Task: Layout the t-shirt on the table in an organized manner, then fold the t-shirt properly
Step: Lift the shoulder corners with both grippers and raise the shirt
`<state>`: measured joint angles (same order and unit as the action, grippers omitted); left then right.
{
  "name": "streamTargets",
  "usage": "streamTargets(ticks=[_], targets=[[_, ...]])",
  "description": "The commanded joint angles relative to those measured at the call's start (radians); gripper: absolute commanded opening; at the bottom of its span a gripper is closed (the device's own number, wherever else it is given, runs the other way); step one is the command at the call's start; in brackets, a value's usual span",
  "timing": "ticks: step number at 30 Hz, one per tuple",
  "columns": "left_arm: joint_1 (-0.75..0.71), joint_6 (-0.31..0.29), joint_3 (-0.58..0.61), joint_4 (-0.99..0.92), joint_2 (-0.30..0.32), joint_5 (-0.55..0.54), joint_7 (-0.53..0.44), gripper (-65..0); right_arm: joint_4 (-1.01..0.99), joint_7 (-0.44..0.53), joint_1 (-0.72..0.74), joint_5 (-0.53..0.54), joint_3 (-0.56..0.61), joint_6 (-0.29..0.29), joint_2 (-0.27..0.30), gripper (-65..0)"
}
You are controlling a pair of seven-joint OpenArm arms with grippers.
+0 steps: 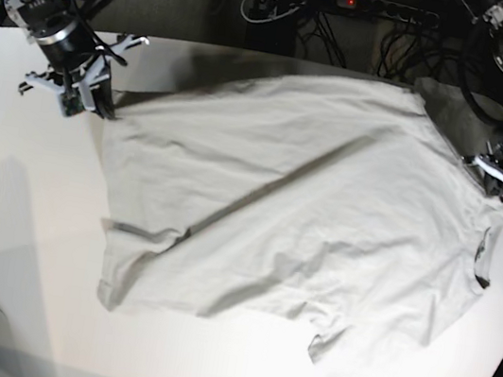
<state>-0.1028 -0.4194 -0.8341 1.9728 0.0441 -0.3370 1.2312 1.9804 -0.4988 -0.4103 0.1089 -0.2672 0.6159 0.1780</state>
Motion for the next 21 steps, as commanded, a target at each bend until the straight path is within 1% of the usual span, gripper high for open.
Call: streamTargets(ticks=[1,2,3,6,10,15,18,21], targets=[[0.03,0.003,0.003,0.021,0.01,-0.012,-0.006,-64.8,0.023,0.028,0.021,0.01,-0.043,0.043,-0.004,-65.0],[0.05,0.003,0.005,0.03,0.01,-0.012,0.003,-64.8,0.023,0.028,0.041,0.01,-0.079,0.074,-0.021,-65.0],[0.067,0.003,0.005,0.036,0.009,-0.012,0.014,-64.8,0.024,0.028,0.061,0.01,-0.111,0.082,-0.034,-65.0],[0.143,0.003,0.005,0.041,0.01,-0.012,0.051,-64.8,0.024,0.024,0.143,0.01,-0.206,0.082,-0.068,-65.0],[0.22,0.003,0.006,0.041,0.012,-0.012,0.068,-64.8,0.024,0.022,0.239,0.008,-0.274,0.082,-0.084,-65.0],[0.315,0.003,0.008,0.041,0.012,-0.012,0.066,-64.8,0.024,0.022,0.34,0.005,-0.284,0.082,-0.077,-65.0],[0.358,0.003,0.057,0.041,0.013,-0.012,0.066,-64.8,0.024,0.022,0.391,0.005,-0.284,0.082,-0.064,-65.0],[0.409,0.004,0.101,0.043,0.004,-0.012,0.066,-64.8,0.024,0.022,0.451,0.005,-0.284,0.082,-0.062,-65.0]])
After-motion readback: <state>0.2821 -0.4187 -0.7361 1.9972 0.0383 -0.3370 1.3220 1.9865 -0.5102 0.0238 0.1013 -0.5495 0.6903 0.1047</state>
